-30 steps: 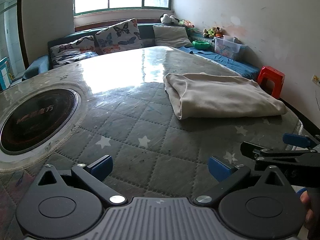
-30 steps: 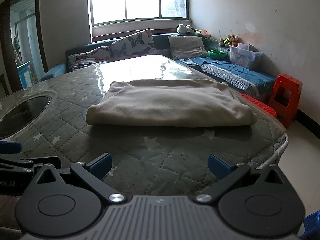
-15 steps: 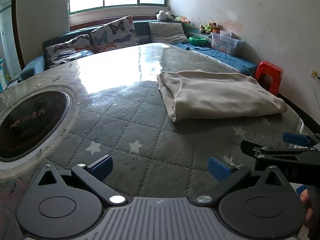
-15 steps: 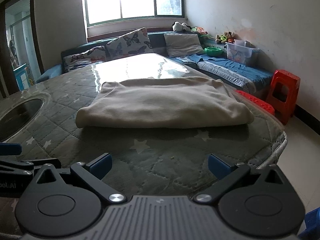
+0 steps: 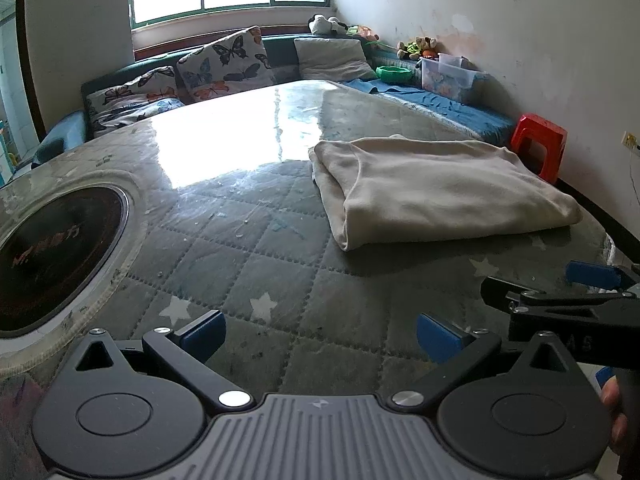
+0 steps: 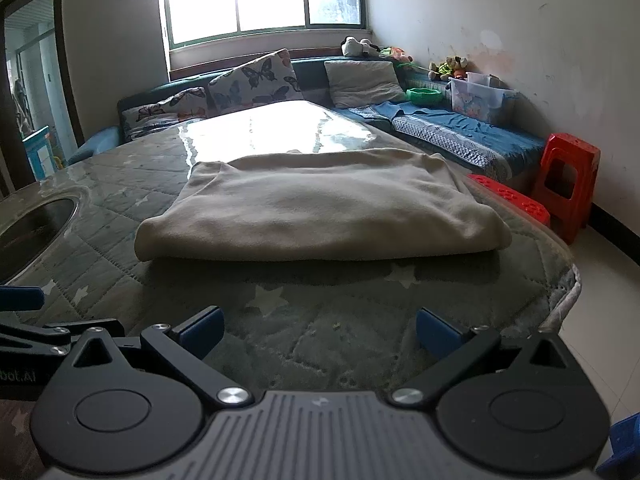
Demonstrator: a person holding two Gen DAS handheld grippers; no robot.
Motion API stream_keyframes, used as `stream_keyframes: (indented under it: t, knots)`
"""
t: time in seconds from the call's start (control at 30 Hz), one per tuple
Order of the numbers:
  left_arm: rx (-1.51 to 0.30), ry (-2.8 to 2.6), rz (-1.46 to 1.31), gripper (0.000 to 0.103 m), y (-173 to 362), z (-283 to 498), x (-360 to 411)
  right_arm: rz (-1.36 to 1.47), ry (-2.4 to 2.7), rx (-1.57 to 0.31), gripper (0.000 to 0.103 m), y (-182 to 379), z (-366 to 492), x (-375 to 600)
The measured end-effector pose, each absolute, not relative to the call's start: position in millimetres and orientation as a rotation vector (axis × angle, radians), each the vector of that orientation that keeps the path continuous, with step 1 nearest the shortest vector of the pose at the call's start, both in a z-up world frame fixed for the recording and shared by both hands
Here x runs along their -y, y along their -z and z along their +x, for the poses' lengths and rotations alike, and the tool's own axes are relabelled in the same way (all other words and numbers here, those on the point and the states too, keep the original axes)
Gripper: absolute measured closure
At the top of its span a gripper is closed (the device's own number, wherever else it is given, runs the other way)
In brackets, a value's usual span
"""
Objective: Fold clothes
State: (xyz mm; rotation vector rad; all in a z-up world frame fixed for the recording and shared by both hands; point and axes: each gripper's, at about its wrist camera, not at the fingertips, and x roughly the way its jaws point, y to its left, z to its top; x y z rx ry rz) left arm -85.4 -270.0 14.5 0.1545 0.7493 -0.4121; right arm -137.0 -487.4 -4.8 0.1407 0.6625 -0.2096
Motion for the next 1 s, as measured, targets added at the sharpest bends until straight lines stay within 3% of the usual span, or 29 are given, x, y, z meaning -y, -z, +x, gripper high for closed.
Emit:
stream_keyframes:
  t: [1.0]
  knots:
    - [-0.767,0.432,0.175,0.0,-14,-64,283,0.142,0.223,-0.683,0.0,5,-116,494]
